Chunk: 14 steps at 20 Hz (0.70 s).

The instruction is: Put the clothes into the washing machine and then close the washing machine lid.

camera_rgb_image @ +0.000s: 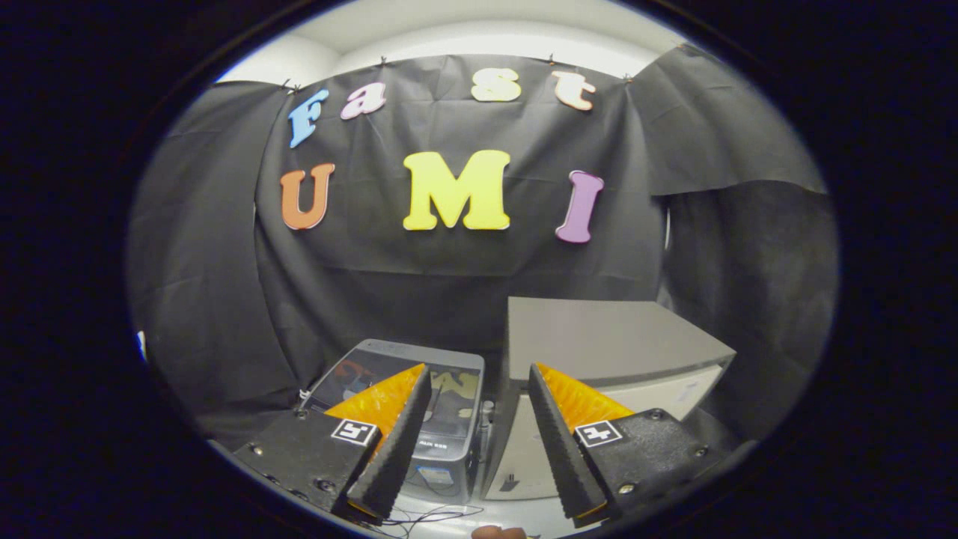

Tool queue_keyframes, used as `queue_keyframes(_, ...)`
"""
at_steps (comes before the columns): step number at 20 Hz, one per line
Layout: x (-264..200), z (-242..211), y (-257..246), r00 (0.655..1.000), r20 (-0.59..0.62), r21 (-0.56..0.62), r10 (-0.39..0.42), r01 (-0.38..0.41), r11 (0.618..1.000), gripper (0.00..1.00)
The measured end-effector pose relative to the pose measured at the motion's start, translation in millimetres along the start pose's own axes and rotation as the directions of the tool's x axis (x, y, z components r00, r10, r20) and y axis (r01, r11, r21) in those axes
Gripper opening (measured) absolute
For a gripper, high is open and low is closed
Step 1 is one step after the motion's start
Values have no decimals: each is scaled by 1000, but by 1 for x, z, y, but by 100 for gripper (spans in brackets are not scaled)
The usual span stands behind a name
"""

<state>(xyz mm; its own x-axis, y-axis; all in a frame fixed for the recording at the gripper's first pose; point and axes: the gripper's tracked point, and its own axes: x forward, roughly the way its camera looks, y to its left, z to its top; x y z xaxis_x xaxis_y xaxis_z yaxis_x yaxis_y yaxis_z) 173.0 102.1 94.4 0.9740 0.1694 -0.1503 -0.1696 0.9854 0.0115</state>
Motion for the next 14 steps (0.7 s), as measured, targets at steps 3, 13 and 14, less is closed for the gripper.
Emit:
queue_keyframes(3,-34,-15,-25,1000,4,11,-28,28,1000,82)
queue_keyframes(13,-95,-46,-86,999,33,12,-24,24,1000,82)
queue_keyframes(14,-97,-46,-90,999,33,15,-21,20,1000,82)
